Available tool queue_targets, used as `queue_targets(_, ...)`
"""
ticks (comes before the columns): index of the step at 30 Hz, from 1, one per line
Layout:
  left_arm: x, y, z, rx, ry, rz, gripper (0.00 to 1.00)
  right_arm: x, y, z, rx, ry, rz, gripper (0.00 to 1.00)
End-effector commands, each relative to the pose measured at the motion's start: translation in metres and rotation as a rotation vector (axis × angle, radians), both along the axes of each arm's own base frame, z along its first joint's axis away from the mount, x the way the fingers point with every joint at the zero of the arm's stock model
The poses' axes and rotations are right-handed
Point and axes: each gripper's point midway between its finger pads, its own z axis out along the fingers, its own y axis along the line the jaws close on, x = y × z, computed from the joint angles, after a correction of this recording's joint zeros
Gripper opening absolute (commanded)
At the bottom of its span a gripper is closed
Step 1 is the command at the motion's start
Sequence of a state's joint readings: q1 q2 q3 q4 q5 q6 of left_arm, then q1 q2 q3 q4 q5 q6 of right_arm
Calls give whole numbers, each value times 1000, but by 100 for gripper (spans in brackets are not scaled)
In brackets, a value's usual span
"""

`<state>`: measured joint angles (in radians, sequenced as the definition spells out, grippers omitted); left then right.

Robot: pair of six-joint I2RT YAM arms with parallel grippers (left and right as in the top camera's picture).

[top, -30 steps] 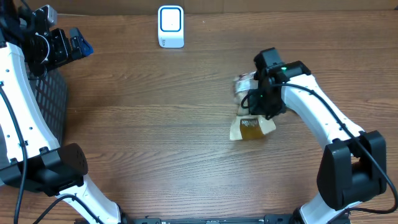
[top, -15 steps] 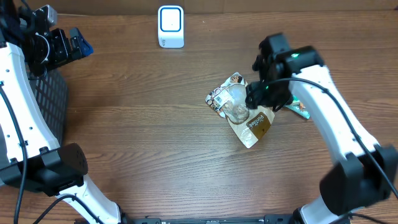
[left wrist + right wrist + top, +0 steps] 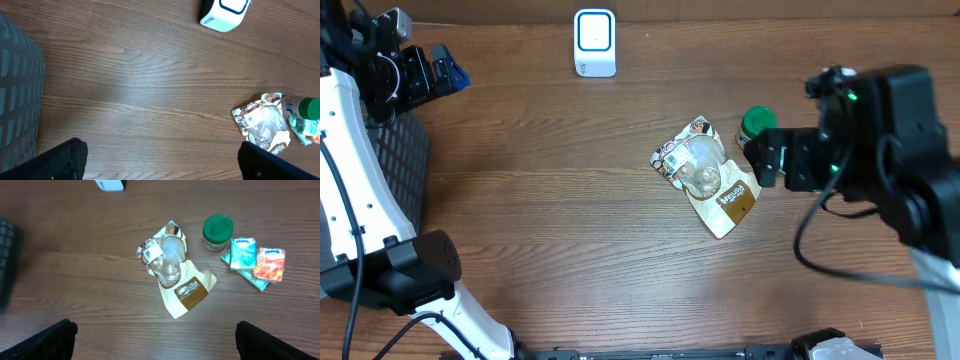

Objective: Scan the item barcode

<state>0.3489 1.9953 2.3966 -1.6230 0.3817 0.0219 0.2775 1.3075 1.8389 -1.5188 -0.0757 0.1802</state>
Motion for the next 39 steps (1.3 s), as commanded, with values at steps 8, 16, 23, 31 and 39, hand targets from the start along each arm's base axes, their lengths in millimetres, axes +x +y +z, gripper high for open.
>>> queue_targets(8,0,-1,8,11,-27,-6,99,-10,-6,5,-13,-9,-13,100)
queue_targets(16,0,-1,8,11,-27,-6,100,7,-3,16,0,-89,-19,100)
queue_targets(23,0,-1,8,11,-27,-6,100,27,-1,32,39,-310,-10,100)
queue_targets(31,0,-1,8,11,-27,-6,99,34,-23,5,90,-562,-89,100)
queue_targets(39,0,-1,8,11,-27,-6,99,10,-40,-42,138,-828,-136,100)
